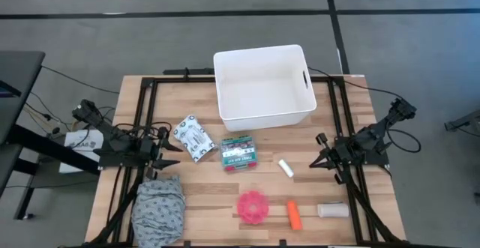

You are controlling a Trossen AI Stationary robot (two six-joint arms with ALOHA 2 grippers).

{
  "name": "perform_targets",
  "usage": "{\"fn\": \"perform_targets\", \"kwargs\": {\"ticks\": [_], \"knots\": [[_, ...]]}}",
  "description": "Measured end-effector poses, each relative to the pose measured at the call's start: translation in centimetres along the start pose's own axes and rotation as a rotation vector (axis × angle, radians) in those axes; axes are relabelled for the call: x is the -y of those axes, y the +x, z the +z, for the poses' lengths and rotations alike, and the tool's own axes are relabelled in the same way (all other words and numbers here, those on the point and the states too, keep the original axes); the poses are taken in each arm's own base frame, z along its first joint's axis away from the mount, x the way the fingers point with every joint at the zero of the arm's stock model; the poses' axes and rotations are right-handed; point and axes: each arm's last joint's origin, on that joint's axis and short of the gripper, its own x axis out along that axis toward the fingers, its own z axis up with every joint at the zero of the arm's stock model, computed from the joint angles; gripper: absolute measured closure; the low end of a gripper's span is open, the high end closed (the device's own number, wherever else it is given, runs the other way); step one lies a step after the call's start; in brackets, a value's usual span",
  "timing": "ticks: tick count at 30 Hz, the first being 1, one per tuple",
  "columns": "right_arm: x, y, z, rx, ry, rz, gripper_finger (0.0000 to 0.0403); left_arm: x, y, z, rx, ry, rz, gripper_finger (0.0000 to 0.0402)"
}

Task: Pick & place medical supplies in basket/bin
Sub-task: Put the brown bandage into the white bin

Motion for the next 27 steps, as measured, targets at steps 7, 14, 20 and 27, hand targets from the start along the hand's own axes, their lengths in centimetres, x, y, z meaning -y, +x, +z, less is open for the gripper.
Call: {"fn": "perform_targets", "kwargs": {"ticks": [7, 14, 20, 27], "knots": [[0.0, 0.0, 0.0, 0.0, 0.0, 0.0, 0.0397, 0.2, 0.1, -0.2, -0.022, 0.015, -0.031, 0.0223], [0.0, 0.0, 0.0, 0.0, 0.0, 0.0, 0.0397, 0.3, 0.3, 1.4, -0.021, 0.04, -0.024, 0.0223], [0.0, 0.0, 0.0, 0.0, 0.0, 0.0, 0.0397, 0.4, 0.7, 3.9, -0.008, 0.089, 0.015, 0.0223], [0.0, 0.0, 0.0, 0.0, 0.0, 0.0, 0.0397, 0.6, 1.5, 7.1, -0.008, 0.118, 0.136, 0.0223]]}}
